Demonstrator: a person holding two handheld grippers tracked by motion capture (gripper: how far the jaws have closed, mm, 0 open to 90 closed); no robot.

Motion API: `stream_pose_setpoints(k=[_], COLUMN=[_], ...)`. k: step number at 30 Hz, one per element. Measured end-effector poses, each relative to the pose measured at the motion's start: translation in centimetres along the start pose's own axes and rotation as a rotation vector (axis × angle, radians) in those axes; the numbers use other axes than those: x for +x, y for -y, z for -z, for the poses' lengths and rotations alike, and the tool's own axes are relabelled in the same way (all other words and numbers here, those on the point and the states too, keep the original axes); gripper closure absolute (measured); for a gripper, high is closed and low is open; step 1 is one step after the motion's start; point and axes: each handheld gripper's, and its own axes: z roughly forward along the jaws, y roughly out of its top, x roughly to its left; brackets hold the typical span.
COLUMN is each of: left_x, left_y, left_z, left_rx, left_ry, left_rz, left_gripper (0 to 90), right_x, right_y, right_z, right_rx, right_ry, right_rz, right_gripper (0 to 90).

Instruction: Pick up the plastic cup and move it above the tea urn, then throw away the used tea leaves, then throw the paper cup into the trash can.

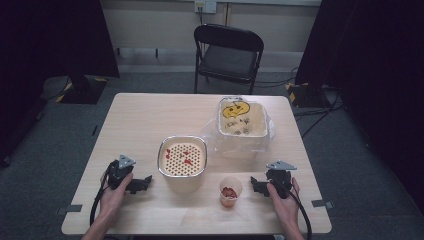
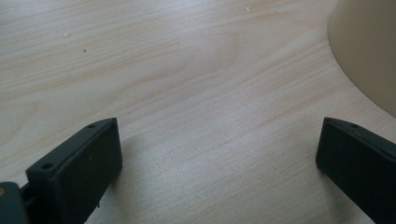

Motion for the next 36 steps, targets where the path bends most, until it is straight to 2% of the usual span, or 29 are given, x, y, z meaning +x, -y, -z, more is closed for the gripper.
stream_pose_setpoints(k=[8,11,12,13,16,17,19,21,25,29,30,34,36], left_x=[0.0,0.0,0.0,0.0,0.0,0.0,0.0,0.0,0.0,0.0,0.0,0.0,0.0], left_y=[0.0,0.0,0.0,0.0,0.0,0.0,0.0,0.0,0.0,0.0,0.0,0.0,0.0], left_z=[0.0,0.0,0.0,0.0,0.0,0.0,0.0,0.0,0.0,0.0,0.0,0.0,0.0], left_rx=[0.001,0.001,0.001,0.001,0.001,0.001,0.001,0.001,0.001,0.001,0.001,0.0,0.0], left_ry=[-0.001,0.0,0.0,0.0,0.0,0.0,-0.001,0.0,0.0,0.001,0.001,0.001,0.001], left_rz=[-0.003,-0.002,-0.002,-0.002,-0.002,-0.002,-0.002,-0.002,-0.002,0.0,0.0,0.0,0.0], left_gripper=[0.0,0.0,0.0,0.0,0.0,0.0,0.0,0.0,0.0,0.0,0.0,0.0,0.0], right_x=[0.2,0.1,0.1,0.3,0.6,0.9,1.0,1.4,1.9,2.4,2.4,3.3,3.7], right_y=[0.1,0.0,0.0,-0.1,-0.1,0.0,0.0,0.1,0.3,0.6,0.6,1.0,1.4], right_z=[0.2,0.7,0.7,1.0,1.4,1.7,1.8,2.2,2.8,3.6,3.6,4.5,4.8], right_rx=[0.003,0.006,0.006,0.012,0.011,0.015,0.022,0.048,0.056,0.068,0.068,0.073,0.081], right_ry=[0.004,-0.06,-0.06,-0.082,-0.092,-0.113,-0.123,-0.171,-0.191,-0.244,-0.244,-0.265,-0.292], right_rz=[0.001,0.021,0.021,0.037,0.04,0.042,0.043,0.049,0.056,0.051,0.051,0.075,0.087], right_gripper=[11.7,13.7,13.7,13.6,13.7,13.8,13.9,14.1,14.7,18.4,18.4,20.4,20.4])
